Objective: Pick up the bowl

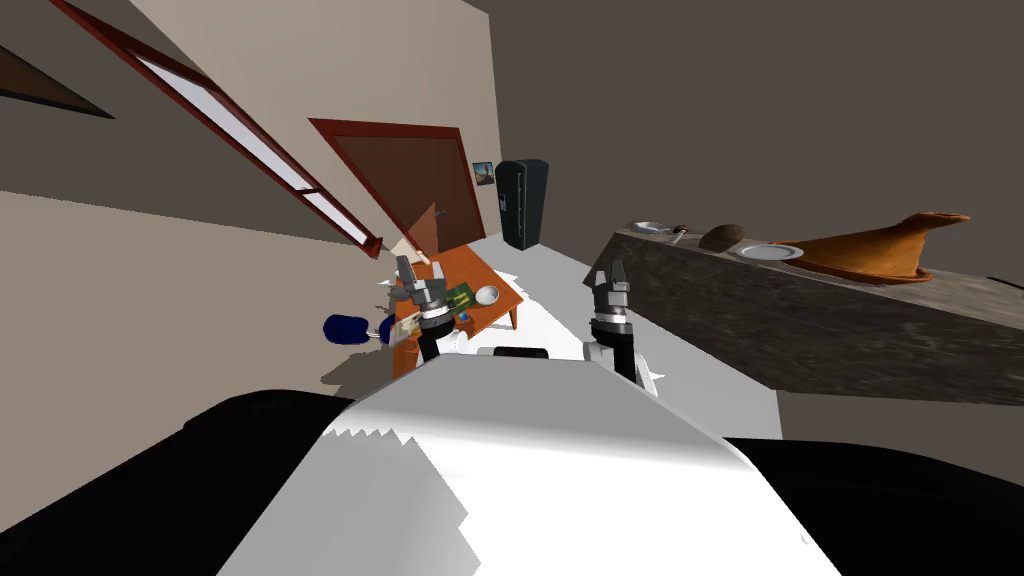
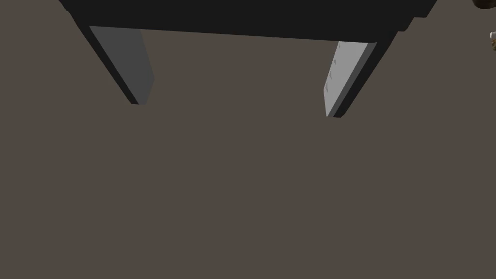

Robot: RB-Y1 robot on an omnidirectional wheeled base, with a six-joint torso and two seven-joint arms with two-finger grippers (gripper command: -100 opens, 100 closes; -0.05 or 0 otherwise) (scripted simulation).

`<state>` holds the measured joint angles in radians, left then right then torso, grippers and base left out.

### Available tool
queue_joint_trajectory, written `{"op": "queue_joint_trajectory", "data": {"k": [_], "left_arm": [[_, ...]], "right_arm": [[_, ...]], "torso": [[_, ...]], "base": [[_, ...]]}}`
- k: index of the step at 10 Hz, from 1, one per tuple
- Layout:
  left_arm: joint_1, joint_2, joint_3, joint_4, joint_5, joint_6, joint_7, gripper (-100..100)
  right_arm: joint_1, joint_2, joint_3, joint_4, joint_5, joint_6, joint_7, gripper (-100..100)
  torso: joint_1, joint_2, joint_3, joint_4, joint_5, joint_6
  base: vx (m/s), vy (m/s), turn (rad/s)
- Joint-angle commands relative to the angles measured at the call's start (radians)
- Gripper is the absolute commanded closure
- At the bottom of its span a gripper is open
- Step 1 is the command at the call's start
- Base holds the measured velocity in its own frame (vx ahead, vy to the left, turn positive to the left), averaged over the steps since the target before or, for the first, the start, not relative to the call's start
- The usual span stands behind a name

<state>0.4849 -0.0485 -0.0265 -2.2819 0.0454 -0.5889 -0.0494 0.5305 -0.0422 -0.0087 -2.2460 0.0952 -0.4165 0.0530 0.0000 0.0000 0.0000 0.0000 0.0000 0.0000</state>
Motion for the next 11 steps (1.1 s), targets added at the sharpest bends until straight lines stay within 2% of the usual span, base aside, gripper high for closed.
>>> {"op": "queue_joint_trajectory", "data": {"k": [1, 5, 6, 7, 8, 11], "left_arm": [[-0.028, 0.038, -0.005, 0.029, 0.005, 0.025, -0.007, -100], [-0.120, 0.118, -0.019, 0.131, 0.021, 0.110, -0.024, -100], [-0.120, 0.118, -0.019, 0.131, 0.021, 0.110, -0.024, -100], [-0.150, 0.136, -0.023, 0.166, 0.026, 0.139, -0.028, -100], [-0.150, 0.136, -0.023, 0.166, 0.026, 0.139, -0.028, -100], [-0.252, 0.182, -0.034, 0.278, 0.042, 0.229, -0.037, -100]], "right_arm": [[0.000, 0.000, 0.000, 0.000, 0.000, 0.000, 0.000, 0], [0.000, 0.000, 0.000, 0.000, 0.000, 0.000, 0.000, 0], [0.000, 0.000, 0.000, 0.000, 0.000, 0.000, 0.000, 0], [0.000, 0.000, 0.000, 0.000, 0.000, 0.000, 0.000, 0], [0.000, 0.000, 0.000, 0.000, 0.000, 0.000, 0.000, 0], [0.000, 0.000, 0.000, 0.000, 0.000, 0.000, 0.000, 0]], "torso": [[0.000, 0.000, 0.000, 0.000, 0.000, 0.000], [-0.004, -0.001, -0.001, 0.000, -0.001, 0.000], [-0.004, -0.002, -0.001, 0.000, -0.001, 0.000], [-0.003, -0.001, -0.001, 0.000, -0.001, 0.000], [-0.002, -0.001, -0.001, 0.000, 0.000, 0.000], [-0.002, -0.001, -0.001, 0.000, 0.000, 0.000]], "base": [[0.003, -0.030, 0.007], [0.011, -0.057, 0.021], [0.014, -0.037, 0.012], [0.005, -0.034, 0.020], [0.002, -0.022, 0.016], [0.008, -0.036, 0.048]]}}
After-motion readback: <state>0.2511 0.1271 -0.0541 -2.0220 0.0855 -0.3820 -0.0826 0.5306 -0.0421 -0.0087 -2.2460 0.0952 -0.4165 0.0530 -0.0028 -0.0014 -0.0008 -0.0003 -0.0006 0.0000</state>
